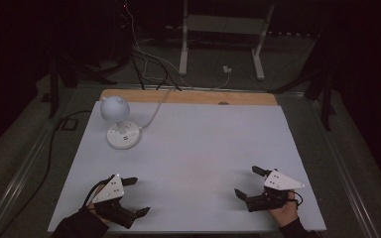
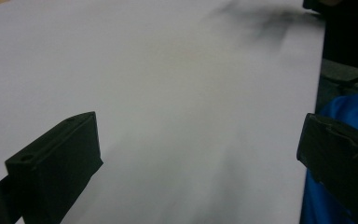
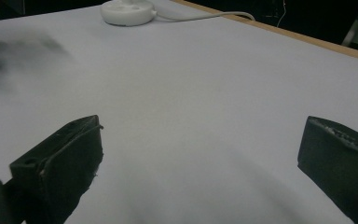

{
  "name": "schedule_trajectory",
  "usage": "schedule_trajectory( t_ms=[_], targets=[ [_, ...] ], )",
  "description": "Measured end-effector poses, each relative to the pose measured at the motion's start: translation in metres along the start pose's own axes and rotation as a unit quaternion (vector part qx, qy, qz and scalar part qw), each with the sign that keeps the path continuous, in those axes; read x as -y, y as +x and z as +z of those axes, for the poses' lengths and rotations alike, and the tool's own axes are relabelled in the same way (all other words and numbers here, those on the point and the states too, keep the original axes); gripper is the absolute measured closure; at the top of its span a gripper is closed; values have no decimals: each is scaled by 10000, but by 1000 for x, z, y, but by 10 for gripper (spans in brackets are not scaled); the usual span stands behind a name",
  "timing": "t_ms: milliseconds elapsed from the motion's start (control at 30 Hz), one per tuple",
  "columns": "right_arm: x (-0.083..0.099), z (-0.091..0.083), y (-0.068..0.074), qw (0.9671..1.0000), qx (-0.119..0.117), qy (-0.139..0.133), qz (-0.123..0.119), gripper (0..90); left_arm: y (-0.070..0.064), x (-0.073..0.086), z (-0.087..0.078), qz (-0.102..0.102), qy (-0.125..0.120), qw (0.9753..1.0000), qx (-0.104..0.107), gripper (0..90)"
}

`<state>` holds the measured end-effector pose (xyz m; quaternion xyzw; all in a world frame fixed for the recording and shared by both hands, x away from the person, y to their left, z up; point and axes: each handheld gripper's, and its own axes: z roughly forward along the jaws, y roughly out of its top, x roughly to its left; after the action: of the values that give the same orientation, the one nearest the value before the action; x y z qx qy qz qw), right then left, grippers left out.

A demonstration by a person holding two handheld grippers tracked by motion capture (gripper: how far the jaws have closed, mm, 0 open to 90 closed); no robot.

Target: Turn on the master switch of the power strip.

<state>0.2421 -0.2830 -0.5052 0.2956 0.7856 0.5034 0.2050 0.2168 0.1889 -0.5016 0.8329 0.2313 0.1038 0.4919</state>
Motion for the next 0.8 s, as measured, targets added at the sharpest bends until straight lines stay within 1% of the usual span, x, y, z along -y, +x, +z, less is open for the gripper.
schedule_trajectory(
  t_ms=[33, 133, 200, 233, 333, 367, 433, 567, 600, 667, 800],
  targets=[
    [0, 0, 0, 10000, -1, -3, -1, 0, 0, -3, 0, 7, 14, 9999, 116, 1],
    [-1, 0, 1, 10000, -11, -13, -15, 0, -1, -7, 0, 58, 31, 9999, 129, 1],
    [-2, -1, 2, 10000, -17, -70, -20, 0, -1, -14, -1, 115, 32, 9998, 135, 1],
    [-2, -1, 2, 10000, -17, -70, -20, 0, -1, -14, -1, 115, 32, 9998, 135, 1],
    [-3, -2, 3, 9999, -12, -108, -70, 0, 3, -22, -3, 83, -51, 9997, 208, 1],
    [-3, -2, 3, 9999, -23, -115, -64, 0, 3, -22, -3, 83, -51, 9997, 208, 1],
    [-3, -2, 3, 9999, -19, -123, -48, 0, 5, -28, -2, 126, -41, 9998, 172, 1],
    [-3, -3, 3, 9999, -7, -150, -65, 0, 8, -34, -1, 146, -46, 9997, 167, 1],
    [-3, -3, 3, 9999, -13, -155, -56, 0, 10, -38, -1, 144, -108, 9998, 122, 1],
    [-4, -4, 3, 9998, -2, -168, -45, 0, 12, -41, -1, 138, -156, 9998, 80, 1],
    [-4, -4, 3, 9998, 1, -177, -62, 0, 19, -48, -1, 108, -203, 9997, 3, 1]
  ],
)
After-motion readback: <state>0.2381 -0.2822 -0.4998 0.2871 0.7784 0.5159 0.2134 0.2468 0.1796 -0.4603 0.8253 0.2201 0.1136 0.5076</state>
